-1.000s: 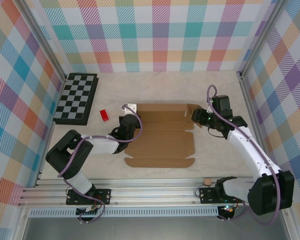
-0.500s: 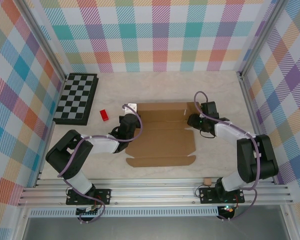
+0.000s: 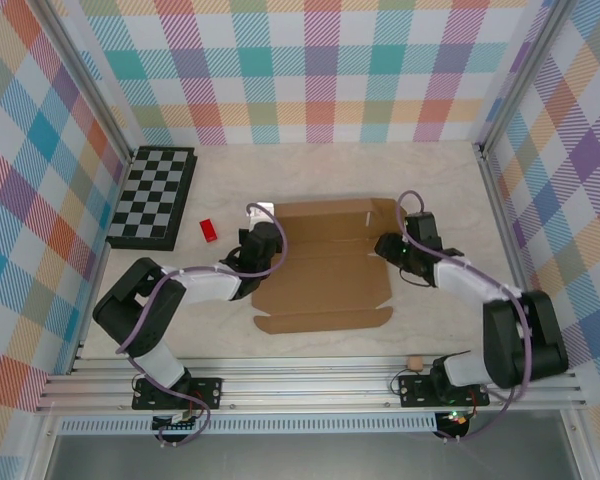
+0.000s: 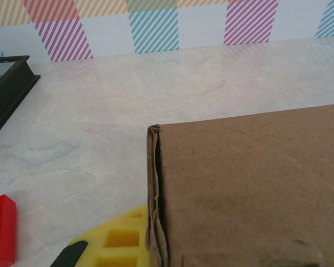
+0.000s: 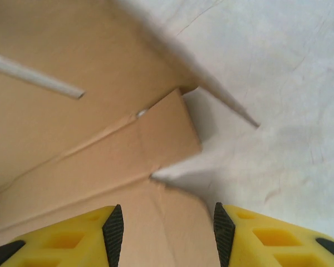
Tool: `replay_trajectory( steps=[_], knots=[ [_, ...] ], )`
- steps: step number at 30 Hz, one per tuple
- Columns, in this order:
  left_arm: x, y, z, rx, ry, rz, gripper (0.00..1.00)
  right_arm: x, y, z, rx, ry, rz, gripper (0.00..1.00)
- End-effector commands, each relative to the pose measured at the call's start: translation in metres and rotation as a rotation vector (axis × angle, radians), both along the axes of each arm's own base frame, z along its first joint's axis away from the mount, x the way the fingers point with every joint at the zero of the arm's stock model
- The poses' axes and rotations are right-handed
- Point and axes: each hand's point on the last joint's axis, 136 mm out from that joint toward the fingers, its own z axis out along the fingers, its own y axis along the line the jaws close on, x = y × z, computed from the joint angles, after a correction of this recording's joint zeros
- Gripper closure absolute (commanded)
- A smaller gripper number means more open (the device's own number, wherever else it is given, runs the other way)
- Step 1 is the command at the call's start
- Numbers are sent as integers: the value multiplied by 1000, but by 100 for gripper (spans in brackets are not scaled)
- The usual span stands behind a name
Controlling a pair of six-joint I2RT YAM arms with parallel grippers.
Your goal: Fold the paper box
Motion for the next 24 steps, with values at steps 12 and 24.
replay_trajectory(
  steps=[12,24],
  knots=[
    [-4,1,-27,56,96,26,99,-3,27,-9,-162,-48,253,54],
    [-7,0,-23,65,81,-12,99,49,1,-29,-213,57,229,50]
  ],
)
